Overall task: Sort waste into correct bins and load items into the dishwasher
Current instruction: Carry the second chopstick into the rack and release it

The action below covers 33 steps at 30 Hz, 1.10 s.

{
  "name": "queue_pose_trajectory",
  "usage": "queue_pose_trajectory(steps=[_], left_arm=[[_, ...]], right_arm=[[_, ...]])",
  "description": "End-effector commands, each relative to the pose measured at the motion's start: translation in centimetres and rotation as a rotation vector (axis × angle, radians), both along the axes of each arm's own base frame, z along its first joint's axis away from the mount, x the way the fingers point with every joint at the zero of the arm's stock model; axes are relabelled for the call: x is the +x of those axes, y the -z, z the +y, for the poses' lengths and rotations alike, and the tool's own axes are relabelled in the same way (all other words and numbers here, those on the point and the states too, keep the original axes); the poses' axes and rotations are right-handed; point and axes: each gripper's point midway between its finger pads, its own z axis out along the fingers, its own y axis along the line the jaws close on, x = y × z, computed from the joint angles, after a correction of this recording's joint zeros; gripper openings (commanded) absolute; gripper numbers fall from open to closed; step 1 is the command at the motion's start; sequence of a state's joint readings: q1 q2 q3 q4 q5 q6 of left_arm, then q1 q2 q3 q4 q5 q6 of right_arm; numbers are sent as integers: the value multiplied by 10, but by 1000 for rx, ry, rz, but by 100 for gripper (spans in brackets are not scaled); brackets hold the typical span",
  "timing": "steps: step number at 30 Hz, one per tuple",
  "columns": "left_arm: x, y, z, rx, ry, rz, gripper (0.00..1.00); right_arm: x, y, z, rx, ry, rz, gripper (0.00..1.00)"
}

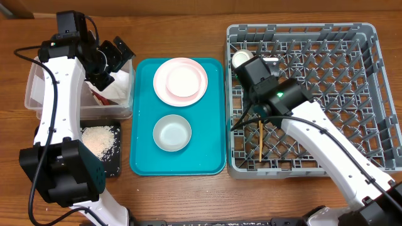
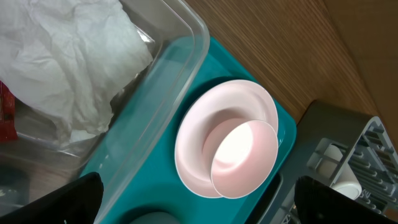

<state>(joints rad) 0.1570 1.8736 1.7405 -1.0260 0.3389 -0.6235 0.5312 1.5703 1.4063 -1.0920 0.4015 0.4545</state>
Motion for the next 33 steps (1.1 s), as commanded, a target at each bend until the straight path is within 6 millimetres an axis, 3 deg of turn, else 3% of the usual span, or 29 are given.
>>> queue_pose_trajectory(steps=[1, 7, 12, 25, 33], left_arm=[[1, -8, -1, 8, -5, -17, 100], [1, -8, -1, 8, -5, -17, 100], [1, -8, -1, 8, -5, -17, 100], [1, -8, -1, 8, -5, -17, 100], [1, -8, -1, 8, -5, -17, 100]], right_arm=[[6, -5, -9, -18, -26, -8, 4], [11, -6, -16, -28, -27, -13, 4], [14, -4, -5, -12, -120, -9, 4], [20, 28, -2, 1, -116, -33, 4], [23, 30, 0, 39, -73, -55, 4]])
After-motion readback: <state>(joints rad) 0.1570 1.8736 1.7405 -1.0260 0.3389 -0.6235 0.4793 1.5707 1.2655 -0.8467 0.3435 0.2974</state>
